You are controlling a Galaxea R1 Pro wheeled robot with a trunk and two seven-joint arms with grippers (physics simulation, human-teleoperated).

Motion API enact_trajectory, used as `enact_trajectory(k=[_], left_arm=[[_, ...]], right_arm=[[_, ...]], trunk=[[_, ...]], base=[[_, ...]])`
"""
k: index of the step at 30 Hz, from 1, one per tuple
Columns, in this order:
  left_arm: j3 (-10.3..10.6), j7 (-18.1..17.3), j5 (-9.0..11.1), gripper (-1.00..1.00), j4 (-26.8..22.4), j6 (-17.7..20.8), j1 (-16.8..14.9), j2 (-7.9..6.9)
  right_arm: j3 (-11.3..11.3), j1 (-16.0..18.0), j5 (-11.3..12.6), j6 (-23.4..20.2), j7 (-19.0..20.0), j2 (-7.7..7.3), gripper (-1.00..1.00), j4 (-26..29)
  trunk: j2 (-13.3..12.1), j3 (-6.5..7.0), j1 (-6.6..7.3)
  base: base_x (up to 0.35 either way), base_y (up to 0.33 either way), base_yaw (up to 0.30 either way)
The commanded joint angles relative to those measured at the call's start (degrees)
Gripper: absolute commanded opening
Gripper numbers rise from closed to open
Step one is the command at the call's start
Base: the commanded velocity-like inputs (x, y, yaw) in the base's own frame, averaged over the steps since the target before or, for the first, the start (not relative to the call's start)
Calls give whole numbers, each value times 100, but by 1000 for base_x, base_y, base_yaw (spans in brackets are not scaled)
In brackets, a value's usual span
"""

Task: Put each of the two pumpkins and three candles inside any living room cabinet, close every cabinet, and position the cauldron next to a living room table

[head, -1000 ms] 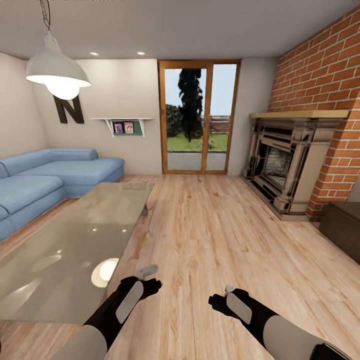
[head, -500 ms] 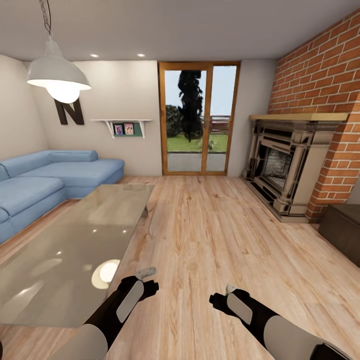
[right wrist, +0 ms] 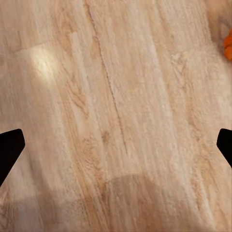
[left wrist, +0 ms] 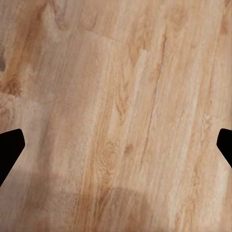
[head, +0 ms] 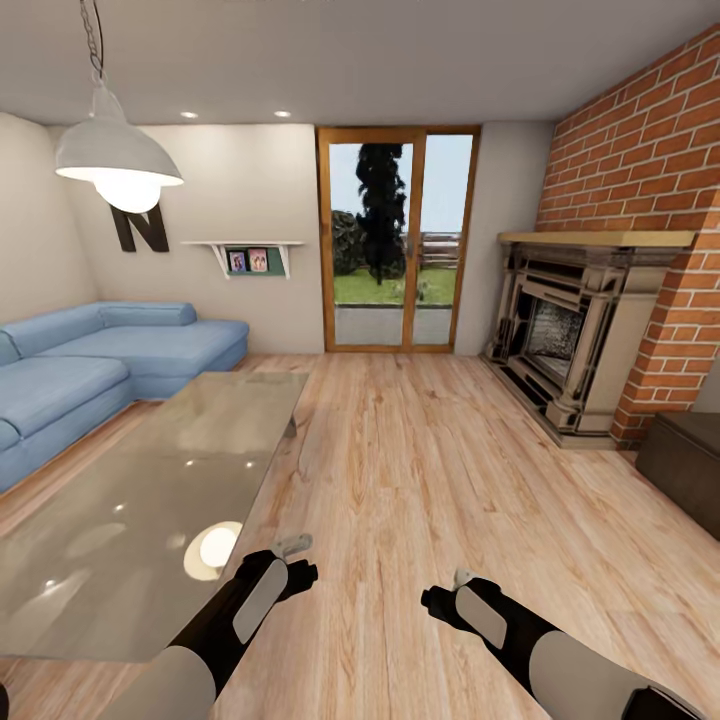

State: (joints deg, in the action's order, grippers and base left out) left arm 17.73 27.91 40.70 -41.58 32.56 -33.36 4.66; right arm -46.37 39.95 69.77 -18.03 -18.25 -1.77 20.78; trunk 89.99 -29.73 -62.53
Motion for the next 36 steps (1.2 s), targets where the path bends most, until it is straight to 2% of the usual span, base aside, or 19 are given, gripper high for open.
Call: enact_trajectory(k=[1, 6, 13, 22, 27, 36], left_arm=[[19, 57, 61, 100, -8, 5, -4, -6], [20, 57, 61, 100, -8, 5, -4, -8], [20, 55, 61, 100, -8, 5, -4, -9], [20, 31, 61, 100, -61, 9, -4, -24], [20, 30, 68, 100, -54, 11, -4, -83], [20, 30, 69, 100, -52, 12, -4, -88]], right_arm=[[-39, 4, 37, -16, -44, -7, 100, 16], [-46, 4, 37, -10, -51, -14, 100, -28], [-24, 4, 44, 44, -15, -3, 100, -505], [-35, 4, 40, 202, 1, 10, 100, -612], [-45, 4, 39, 255, -12, 25, 100, -597], [-47, 4, 37, 284, -18, 29, 100, -585]], trunk=[[-38, 12, 23], [-238, 102, 133], [-519, 227, 286], [-519, 227, 286], [-519, 227, 286], [-519, 227, 286]], base=[[0, 0, 0], [0, 0, 0], [0, 0, 0], [51, 0, 0], [295, 0, 0], [330, -44, 0]])
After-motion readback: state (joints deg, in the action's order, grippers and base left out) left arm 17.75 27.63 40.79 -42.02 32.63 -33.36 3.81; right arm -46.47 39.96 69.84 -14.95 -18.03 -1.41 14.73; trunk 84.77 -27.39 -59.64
